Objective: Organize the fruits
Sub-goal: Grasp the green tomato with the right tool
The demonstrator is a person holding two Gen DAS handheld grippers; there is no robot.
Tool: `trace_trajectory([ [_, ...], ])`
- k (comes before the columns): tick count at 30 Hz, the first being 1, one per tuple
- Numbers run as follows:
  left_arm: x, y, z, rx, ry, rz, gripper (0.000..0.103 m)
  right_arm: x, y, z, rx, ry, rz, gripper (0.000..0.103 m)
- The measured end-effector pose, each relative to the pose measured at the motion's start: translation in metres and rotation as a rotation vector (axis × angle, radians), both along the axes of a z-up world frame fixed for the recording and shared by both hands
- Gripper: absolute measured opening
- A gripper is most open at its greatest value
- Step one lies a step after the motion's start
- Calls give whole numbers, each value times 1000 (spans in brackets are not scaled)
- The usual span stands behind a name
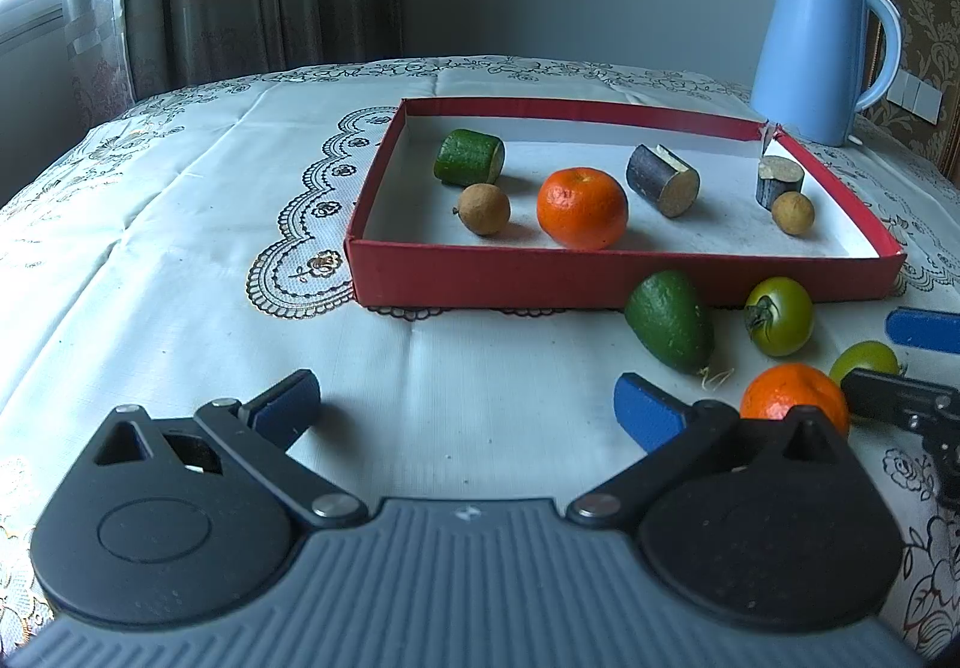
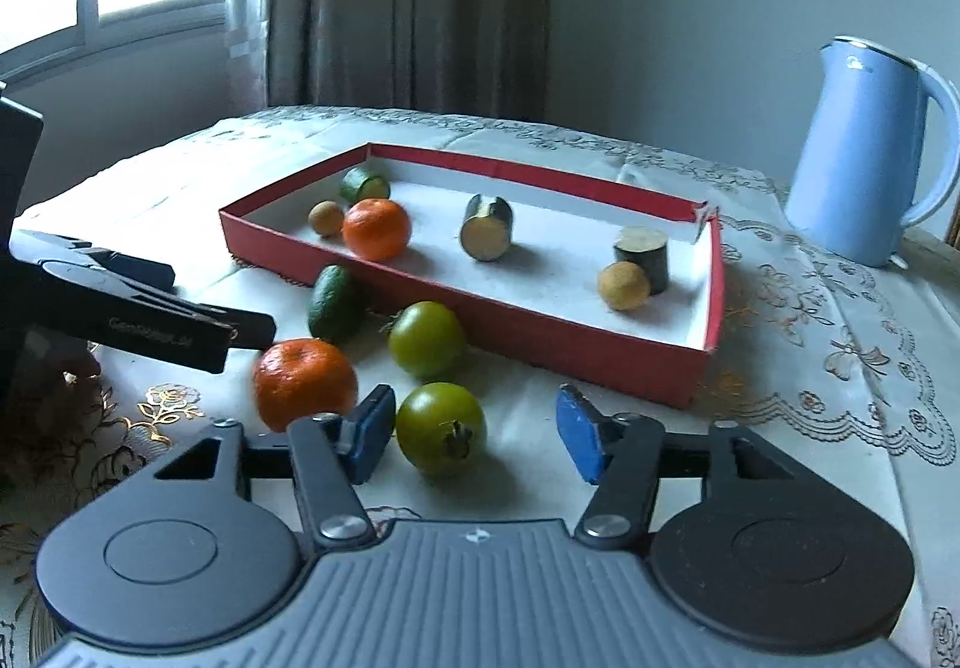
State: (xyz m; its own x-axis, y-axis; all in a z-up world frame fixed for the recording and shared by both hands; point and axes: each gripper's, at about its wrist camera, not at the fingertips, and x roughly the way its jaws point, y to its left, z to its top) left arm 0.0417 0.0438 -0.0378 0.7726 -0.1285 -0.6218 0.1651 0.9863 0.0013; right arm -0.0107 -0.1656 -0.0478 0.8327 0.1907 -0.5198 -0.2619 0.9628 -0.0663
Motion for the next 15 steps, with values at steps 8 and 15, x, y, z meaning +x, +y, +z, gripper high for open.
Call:
trace_trajectory([
  [8, 0, 0, 0, 0, 0, 0, 103, 2, 6, -7, 23, 38, 31, 36],
  [15, 0, 0, 0, 0, 0, 0, 103, 2, 0, -6, 60, 39, -3, 33],
])
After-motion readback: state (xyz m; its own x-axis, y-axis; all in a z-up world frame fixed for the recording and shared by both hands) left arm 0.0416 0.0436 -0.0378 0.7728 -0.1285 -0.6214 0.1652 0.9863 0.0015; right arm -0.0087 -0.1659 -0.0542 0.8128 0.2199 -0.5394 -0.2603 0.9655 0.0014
